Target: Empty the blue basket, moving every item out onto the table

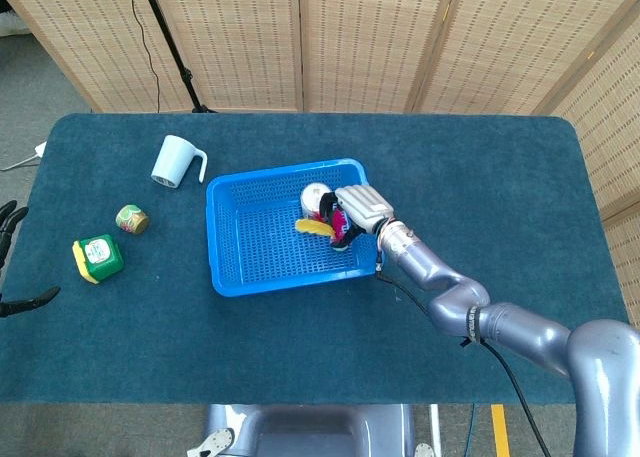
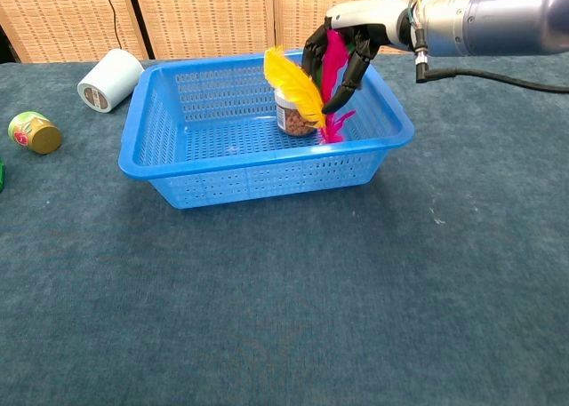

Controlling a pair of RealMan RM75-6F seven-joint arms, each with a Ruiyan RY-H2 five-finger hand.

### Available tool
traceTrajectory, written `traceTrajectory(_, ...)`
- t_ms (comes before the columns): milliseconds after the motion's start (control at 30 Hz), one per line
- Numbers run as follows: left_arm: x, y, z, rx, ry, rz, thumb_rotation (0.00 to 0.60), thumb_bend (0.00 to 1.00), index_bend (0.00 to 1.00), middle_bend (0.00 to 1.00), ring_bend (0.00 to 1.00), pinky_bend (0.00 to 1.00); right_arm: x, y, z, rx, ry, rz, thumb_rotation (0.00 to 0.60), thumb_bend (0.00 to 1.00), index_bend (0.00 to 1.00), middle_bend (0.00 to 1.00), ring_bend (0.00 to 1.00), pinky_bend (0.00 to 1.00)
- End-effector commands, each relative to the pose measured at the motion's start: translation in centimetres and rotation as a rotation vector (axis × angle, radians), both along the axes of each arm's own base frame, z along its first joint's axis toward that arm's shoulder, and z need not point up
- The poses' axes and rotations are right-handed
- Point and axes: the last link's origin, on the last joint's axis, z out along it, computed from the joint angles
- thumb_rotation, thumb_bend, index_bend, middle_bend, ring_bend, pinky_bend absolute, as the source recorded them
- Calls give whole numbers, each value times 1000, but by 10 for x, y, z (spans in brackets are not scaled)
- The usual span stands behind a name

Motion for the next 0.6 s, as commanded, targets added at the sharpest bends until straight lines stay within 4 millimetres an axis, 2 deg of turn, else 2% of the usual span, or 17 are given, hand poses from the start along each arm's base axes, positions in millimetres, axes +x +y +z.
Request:
traceTrajectory(33,1,0,0,-1,0,-4,600,29,0,0,0,0,-8,0,-2,-74,-89,-35,600,123,662,750,734,862)
traceTrajectory(133,1,-1,-1,-3,-1,-6,600,29,0,0,0,0,-11,-1,-1,-109,-143,-41,600,233,681,776,767,910)
traceTrajectory(267,1,-1,-3,-11,0,-5,600,29,0,0,0,0,-14,-1,10,-152,-185,-18,600,303,690,782,778,930)
traceTrajectory(600,5,-3,-7,-32,8,-23,600,29,0,0,0,0,-9,2,52,-229,-249,34,600,340,693,782,778,931)
